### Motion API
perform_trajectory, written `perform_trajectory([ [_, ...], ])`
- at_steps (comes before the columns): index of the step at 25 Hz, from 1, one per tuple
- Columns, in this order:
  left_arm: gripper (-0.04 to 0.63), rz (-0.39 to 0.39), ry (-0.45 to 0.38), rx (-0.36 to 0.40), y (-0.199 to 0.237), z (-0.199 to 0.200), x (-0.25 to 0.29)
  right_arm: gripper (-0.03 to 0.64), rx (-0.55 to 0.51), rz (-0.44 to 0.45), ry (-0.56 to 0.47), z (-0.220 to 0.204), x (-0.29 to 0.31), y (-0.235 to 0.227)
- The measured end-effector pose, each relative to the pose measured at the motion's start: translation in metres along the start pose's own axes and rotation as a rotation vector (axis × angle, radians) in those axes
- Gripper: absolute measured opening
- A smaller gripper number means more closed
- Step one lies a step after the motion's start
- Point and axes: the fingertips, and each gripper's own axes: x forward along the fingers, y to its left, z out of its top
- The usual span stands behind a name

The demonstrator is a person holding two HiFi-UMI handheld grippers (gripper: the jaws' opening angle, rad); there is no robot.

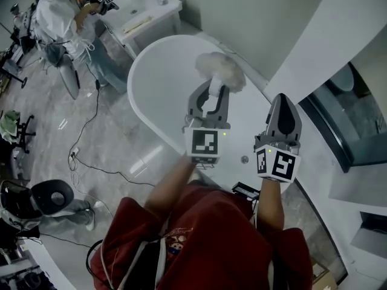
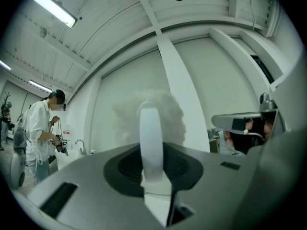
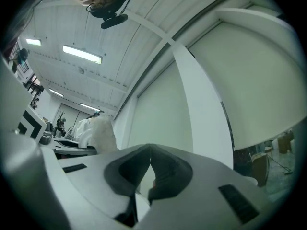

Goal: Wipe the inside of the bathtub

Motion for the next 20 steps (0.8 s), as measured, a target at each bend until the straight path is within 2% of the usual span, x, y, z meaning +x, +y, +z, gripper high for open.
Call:
perform_trajectory([
  [20, 0.092, 0.027, 0.044, -0.005, 0.009, -0.012, -0.005, 0.012, 0.009, 0.050, 0.008, -0.006, 0.008, 0.017],
])
